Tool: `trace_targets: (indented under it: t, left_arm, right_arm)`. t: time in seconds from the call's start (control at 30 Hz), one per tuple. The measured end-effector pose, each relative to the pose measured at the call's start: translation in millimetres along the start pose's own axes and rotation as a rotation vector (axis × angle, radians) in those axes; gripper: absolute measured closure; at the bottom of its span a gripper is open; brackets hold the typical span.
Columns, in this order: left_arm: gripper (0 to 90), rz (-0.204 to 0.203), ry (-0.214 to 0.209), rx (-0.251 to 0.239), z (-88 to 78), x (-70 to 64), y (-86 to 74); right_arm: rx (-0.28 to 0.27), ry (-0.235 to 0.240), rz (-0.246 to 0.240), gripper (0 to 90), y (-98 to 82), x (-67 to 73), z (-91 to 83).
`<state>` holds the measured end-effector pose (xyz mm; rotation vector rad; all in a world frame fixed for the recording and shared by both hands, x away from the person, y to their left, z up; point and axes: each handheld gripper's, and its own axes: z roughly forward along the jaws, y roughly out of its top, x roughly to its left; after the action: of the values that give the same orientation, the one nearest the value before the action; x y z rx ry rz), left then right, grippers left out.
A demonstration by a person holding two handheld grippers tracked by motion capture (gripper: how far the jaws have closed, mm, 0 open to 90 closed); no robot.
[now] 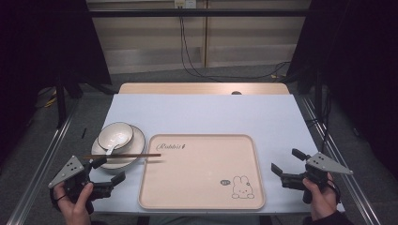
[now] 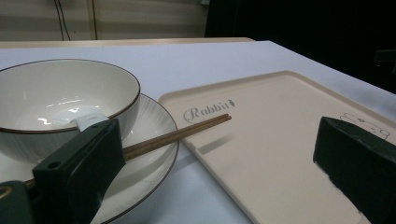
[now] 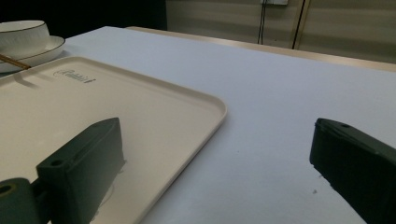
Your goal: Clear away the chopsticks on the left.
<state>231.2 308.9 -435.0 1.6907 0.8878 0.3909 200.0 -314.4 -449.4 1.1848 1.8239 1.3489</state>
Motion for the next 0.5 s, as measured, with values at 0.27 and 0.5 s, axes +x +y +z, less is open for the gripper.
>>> trace_targets:
  t: [0.27, 0.5]
  left_arm:
    - [1.6, -0.001, -0.019, -0.001, -1.3, -0.3, -0.1]
    - [1.6, 0.018, -0.111, 0.022, -3.5, 1.0, -0.3]
  right_arm:
    - [-0.009, 0.006, -0.011, 2.0, 0.6, 1.3, 0.4]
    - [-0.003, 0.005, -0.006, 2.0, 0.4, 1.4, 1.1]
